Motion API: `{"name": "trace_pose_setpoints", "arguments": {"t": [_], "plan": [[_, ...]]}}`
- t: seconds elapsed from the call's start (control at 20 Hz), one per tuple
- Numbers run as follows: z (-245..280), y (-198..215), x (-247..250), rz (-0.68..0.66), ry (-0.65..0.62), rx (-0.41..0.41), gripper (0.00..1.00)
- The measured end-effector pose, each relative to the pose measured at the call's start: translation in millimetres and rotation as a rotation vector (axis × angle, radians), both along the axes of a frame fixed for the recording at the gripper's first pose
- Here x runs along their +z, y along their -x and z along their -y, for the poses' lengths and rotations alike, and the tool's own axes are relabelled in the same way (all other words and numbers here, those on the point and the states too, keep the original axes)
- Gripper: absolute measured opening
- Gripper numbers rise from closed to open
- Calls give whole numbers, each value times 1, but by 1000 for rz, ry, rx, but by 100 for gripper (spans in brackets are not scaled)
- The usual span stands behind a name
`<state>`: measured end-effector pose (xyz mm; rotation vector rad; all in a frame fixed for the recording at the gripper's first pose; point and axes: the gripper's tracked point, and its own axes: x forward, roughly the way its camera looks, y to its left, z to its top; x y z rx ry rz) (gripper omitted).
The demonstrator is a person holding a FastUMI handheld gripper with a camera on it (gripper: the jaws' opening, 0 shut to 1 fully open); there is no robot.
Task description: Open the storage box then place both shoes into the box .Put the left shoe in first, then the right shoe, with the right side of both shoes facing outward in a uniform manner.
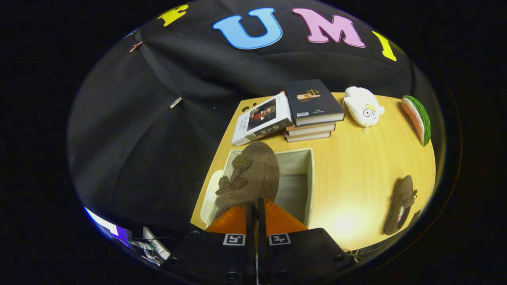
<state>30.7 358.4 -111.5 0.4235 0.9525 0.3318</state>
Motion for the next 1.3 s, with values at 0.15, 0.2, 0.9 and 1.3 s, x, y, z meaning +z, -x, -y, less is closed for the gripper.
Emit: {"name": "trace_pose_setpoints", "arguments": {"t": [0.15,0.2,0.9,1.3], "plan": [[-21,-4,-17,-74,12,12,7],[-26,-6,-22,-106,12,14,7],[-76,12,-38,-265,-78,131,37],[-48,23,-7,-158,-129,154,97]]}}
